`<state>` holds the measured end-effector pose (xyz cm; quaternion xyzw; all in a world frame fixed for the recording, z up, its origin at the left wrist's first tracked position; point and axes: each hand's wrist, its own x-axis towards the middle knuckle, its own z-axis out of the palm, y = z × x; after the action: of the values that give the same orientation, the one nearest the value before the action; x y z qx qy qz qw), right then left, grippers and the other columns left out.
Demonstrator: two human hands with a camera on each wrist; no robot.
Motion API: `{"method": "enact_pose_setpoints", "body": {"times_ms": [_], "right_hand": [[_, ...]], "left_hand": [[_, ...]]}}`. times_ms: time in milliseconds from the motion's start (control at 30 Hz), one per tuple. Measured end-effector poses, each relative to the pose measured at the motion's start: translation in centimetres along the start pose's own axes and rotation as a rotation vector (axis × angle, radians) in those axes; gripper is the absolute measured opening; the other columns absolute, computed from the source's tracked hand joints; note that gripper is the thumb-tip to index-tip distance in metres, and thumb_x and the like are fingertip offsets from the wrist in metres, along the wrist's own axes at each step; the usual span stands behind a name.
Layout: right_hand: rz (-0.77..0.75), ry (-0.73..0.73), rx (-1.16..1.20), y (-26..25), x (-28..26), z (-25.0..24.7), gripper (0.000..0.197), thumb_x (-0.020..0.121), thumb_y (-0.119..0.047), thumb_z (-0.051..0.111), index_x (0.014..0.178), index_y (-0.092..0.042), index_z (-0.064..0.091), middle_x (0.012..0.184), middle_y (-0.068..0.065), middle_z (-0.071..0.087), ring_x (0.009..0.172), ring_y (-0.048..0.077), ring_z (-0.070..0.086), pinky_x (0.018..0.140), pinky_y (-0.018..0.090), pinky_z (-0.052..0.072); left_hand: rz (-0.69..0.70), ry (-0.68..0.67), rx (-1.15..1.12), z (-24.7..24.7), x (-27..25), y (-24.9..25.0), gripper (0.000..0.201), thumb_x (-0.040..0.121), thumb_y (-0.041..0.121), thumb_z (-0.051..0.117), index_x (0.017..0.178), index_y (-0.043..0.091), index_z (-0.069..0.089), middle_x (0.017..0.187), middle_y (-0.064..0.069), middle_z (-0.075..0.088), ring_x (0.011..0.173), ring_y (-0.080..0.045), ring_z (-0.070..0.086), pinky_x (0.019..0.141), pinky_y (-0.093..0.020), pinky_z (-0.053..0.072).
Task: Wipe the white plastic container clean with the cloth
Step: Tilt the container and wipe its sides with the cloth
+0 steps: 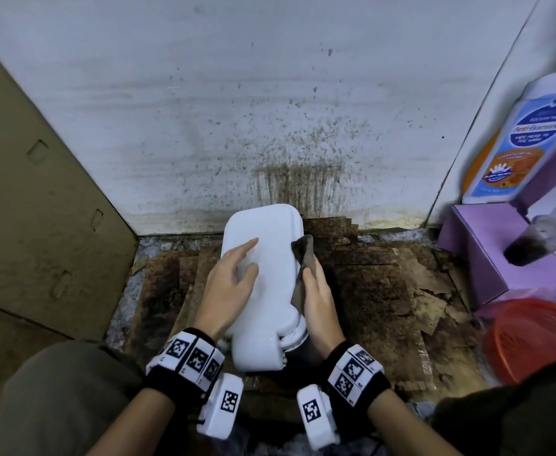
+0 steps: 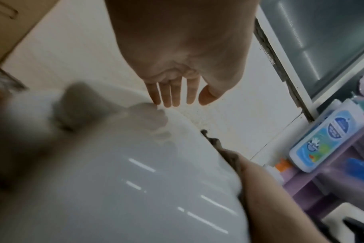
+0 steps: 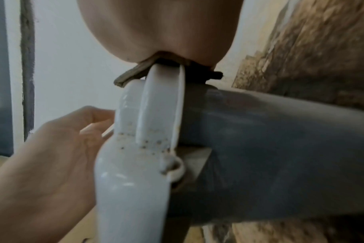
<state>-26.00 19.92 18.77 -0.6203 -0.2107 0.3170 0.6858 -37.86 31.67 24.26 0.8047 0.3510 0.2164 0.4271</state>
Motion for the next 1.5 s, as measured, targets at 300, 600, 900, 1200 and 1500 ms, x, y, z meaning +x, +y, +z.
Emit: {"method": "enact_pose_setpoints", "body": {"times_ms": [300,600,900,1200,1500], "right_hand": [[0.018,0.030,-0.266,-0.1,0.5,-4.2,0.045,0.106,-0.042,0.036,0.151,-0.043,0.034,0.132,-0.017,0.048,0.132,0.009,0.043,0.115,0.044,0.035],[0.082,0.041,-0.317,-0.4,0.2,-6.2,0.047,0.101,-0.052,0.037,0.147,-0.043,0.039,0.141,-0.009,0.049,0.132,0.013,0.047,0.113,0.051,0.039],[0.083,0.276,-0.097,0.4,-2.5,-4.9,0.027,0.105,-0.033,0.042,0.132,-0.034,0.044,0.130,0.000,0.059,0.116,0.016,0.058,0.099,0.043,0.049],[0.034,0.352,-0.267,1.6,-5.8,-0.9,0.051,0.108,-0.031,0.034,0.157,-0.022,0.023,0.130,-0.011,0.036,0.132,0.011,0.034,0.108,0.026,0.027],[0.078,0.235,-0.348,0.8,-3.2,-1.2,0.058,0.109,-0.036,0.030,0.159,-0.028,0.004,0.145,0.001,0.031,0.130,0.019,0.040,0.105,0.025,0.028]], "left_hand": [[-0.458,-0.068,0.152,0.5,-0.8,-1.1,0.073,0.101,0.054,0.044,0.157,0.016,0.018,0.158,-0.014,0.026,0.145,-0.031,0.031,0.113,-0.044,0.031],[-0.294,-0.192,-0.025,2.6,-1.0,-1.6,0.064,0.089,0.078,0.042,0.141,0.046,0.027,0.130,0.008,0.061,0.110,-0.018,0.063,0.097,-0.043,0.050],[-0.155,-0.235,-0.074,1.2,-0.2,-0.7,0.044,0.101,0.051,0.050,0.142,0.047,0.036,0.122,0.029,0.059,0.098,0.017,0.060,0.085,-0.014,0.051],[-0.128,-0.247,0.185,-0.3,2.0,-2.2,0.063,0.098,0.064,0.043,0.156,0.042,0.031,0.138,-0.005,0.056,0.134,-0.026,0.049,0.103,-0.037,0.041],[-0.152,-0.157,0.188,-0.7,1.3,-3.8,0.062,0.097,0.064,0.046,0.149,0.030,0.046,0.145,0.000,0.055,0.137,-0.022,0.046,0.111,-0.041,0.038]]}}
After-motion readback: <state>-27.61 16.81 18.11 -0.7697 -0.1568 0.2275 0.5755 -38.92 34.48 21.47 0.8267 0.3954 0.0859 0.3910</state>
